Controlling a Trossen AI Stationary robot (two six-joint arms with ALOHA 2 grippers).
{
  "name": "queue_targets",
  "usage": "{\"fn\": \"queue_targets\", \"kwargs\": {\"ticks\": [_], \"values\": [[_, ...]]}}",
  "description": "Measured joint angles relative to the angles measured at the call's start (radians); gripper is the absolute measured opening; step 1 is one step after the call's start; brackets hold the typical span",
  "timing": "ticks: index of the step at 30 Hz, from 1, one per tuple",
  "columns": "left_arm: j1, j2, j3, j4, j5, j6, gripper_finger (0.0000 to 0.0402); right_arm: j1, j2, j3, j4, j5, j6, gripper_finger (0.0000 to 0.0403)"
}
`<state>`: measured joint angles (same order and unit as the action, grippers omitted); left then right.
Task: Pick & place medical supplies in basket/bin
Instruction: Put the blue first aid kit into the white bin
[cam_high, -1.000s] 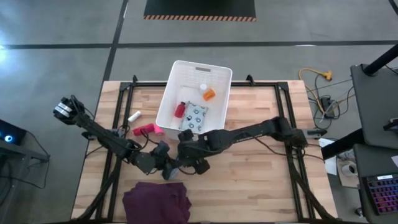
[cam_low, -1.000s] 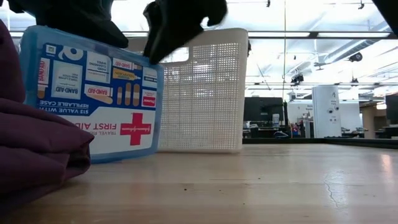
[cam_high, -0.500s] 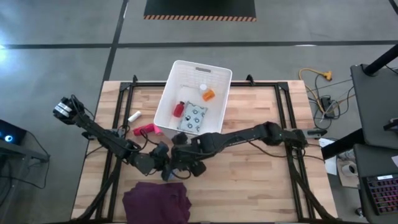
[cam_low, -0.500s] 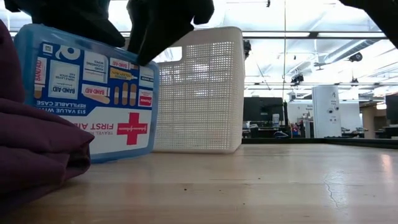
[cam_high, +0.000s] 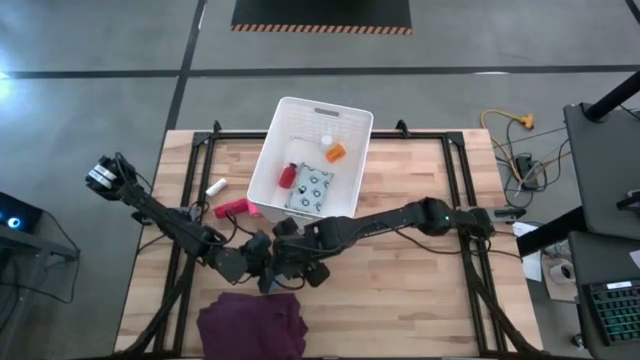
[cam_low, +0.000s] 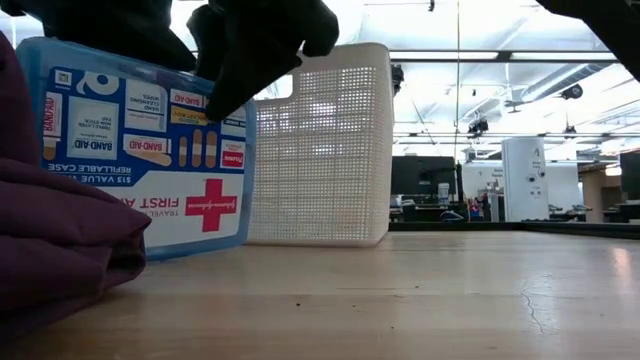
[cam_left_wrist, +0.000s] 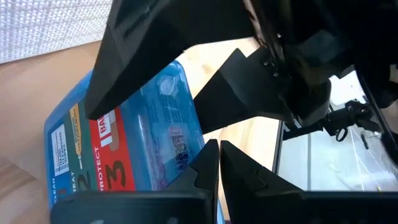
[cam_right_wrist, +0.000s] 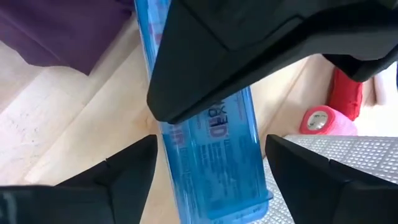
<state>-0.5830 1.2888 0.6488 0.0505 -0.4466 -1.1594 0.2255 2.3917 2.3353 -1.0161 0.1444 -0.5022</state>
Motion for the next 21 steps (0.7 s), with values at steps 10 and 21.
{"fn": "queue_targets", "kwargs": {"ticks": [10, 21], "values": [[-0.002, -0.038, 0.019, -0.024, -0.012, 0.109, 0.0001, -0.005, 0.000, -0.001, -0.001, -0.071, 0.067, 0.0223], [-0.121, -0.329, 0.018, -0.225, -0.144, 0.103, 0.0001, -0.002, -0.012, 0.018, -0.078, -0.090, 0.226, 0.0183]]}}
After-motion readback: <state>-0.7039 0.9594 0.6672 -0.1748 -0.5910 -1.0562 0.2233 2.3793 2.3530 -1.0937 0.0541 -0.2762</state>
